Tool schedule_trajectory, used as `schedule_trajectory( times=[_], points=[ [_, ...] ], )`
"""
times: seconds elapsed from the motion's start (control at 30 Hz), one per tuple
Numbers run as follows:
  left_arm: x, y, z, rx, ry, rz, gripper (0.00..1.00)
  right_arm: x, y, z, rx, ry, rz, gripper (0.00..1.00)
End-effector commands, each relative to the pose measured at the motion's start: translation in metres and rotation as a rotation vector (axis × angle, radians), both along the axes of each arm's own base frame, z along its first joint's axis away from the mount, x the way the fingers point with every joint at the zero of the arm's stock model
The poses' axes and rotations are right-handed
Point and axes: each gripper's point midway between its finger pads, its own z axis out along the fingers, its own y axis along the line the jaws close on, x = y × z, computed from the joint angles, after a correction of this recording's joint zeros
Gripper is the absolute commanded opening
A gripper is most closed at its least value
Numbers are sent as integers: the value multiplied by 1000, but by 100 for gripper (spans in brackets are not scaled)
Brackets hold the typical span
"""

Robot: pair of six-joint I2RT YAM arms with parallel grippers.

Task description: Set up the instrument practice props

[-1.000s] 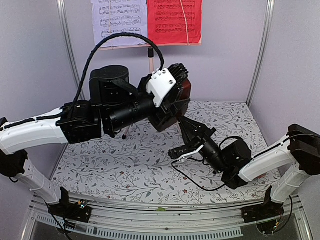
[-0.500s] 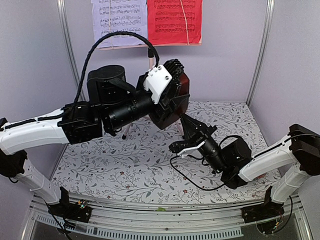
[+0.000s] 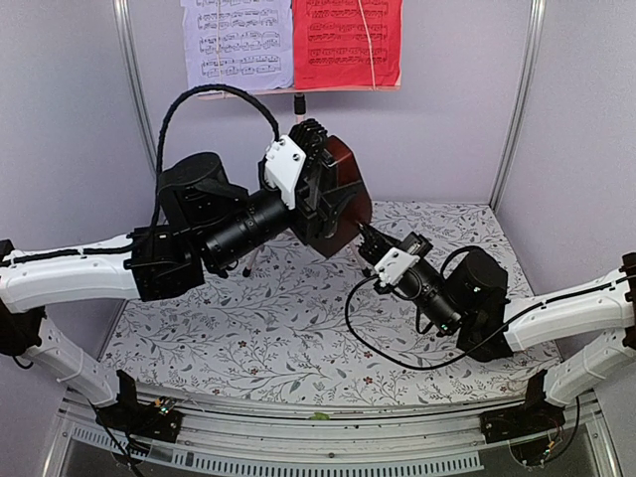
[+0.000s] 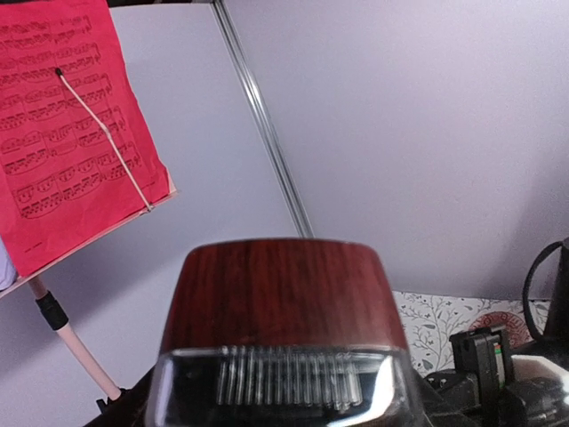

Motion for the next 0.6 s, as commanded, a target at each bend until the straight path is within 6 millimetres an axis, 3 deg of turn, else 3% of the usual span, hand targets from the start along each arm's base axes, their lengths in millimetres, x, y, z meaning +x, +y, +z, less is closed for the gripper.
schedule_trajectory(
  times=[0.0,0.27,0.57],
  points=[
    [-10,-8,0,-72,6,-83,0,-8,-7,47,308,180,136,0],
    [-9,-10,-19,-128,54,-96,0,1,-12,37,506,455,235,0],
    [7,-8,-60,-134,154,-45,0,8,-6,-17,477,577,215,0]
  ],
)
